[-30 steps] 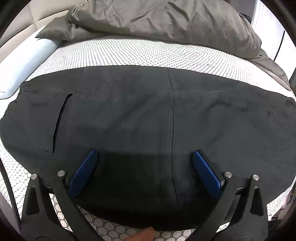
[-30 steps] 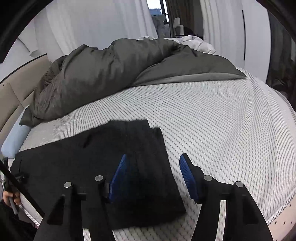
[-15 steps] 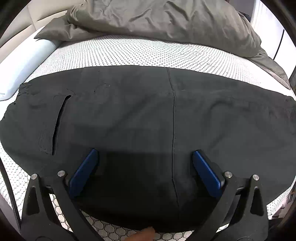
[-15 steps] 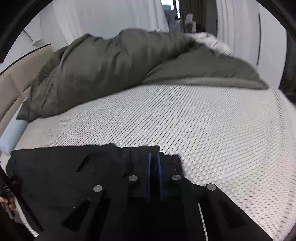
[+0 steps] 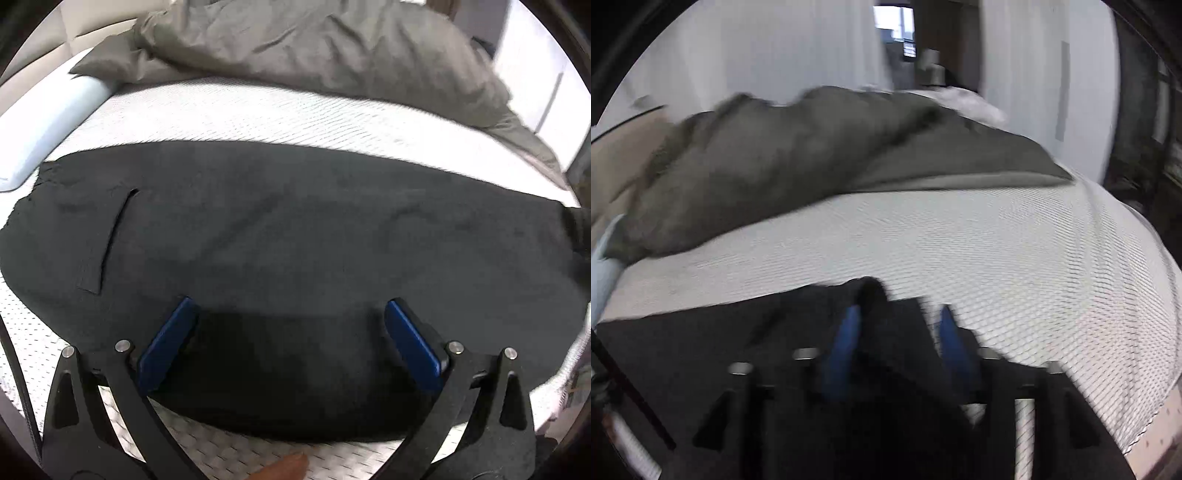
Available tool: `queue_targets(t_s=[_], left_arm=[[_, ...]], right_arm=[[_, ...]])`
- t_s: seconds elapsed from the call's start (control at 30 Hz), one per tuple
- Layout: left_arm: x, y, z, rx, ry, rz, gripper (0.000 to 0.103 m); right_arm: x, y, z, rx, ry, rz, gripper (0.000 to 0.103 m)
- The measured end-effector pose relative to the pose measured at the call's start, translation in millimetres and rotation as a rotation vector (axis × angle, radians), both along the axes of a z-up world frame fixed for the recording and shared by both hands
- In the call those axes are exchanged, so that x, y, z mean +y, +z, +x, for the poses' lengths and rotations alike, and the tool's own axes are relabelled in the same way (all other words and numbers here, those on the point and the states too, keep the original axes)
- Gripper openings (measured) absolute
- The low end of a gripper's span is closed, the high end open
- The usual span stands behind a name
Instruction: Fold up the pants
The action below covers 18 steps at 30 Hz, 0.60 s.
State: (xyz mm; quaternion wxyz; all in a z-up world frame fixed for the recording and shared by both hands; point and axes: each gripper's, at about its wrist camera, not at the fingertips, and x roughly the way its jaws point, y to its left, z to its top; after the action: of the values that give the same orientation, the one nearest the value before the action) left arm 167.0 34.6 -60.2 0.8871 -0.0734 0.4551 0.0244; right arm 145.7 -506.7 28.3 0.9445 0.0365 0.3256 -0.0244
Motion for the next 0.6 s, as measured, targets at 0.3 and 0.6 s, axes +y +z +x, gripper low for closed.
queue_targets(t_s=[0.3, 0.6], left_arm=[[-80.3, -2.7, -18.5, -0.014, -0.194, 0.132, 0.102], [-40.0, -2.5, -37.8, -0.023, -0.148, 0.052, 0.102]], right_arm=[[137.3, -12.2, -40.7, -0.024, 0.274, 0.11, 0.099], [251.5, -91.9, -21.3, 0.159, 0.471, -0.018, 0.098]])
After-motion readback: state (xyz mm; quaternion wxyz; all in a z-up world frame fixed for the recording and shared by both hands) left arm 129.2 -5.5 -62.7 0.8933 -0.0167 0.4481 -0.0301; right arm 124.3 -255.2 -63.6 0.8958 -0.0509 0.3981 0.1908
